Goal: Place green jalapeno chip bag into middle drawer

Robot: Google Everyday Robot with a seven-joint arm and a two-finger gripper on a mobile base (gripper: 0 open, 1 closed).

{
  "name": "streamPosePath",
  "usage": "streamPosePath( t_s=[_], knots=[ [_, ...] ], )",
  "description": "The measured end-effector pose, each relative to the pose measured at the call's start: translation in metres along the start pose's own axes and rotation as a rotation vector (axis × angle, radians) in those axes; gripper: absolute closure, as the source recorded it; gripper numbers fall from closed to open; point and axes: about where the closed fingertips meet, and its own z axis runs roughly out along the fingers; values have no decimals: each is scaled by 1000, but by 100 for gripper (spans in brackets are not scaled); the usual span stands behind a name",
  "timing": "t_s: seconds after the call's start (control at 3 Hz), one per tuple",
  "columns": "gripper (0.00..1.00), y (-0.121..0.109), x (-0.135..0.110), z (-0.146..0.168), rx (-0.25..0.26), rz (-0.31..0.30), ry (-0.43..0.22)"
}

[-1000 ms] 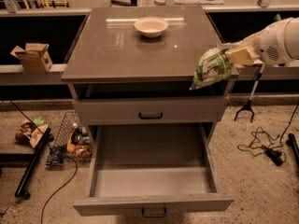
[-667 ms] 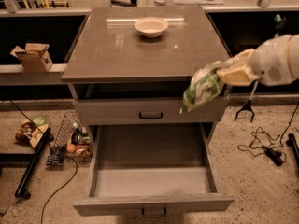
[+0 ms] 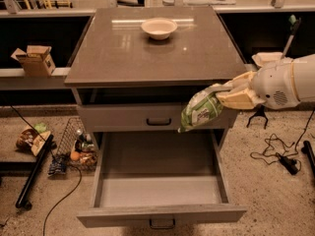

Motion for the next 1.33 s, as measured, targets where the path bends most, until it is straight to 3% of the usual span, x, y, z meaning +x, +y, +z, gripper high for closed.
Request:
streamPosePath(
  t_s=[0.33, 0.67, 1.0, 1.33],
  knots=[
    [100, 18, 23, 36, -109, 31, -11],
    [100, 56, 66, 96, -282, 70, -26],
    [100, 86, 121, 148, -403, 160, -10],
    [100, 99, 170, 188, -450, 256, 16]
  ],
)
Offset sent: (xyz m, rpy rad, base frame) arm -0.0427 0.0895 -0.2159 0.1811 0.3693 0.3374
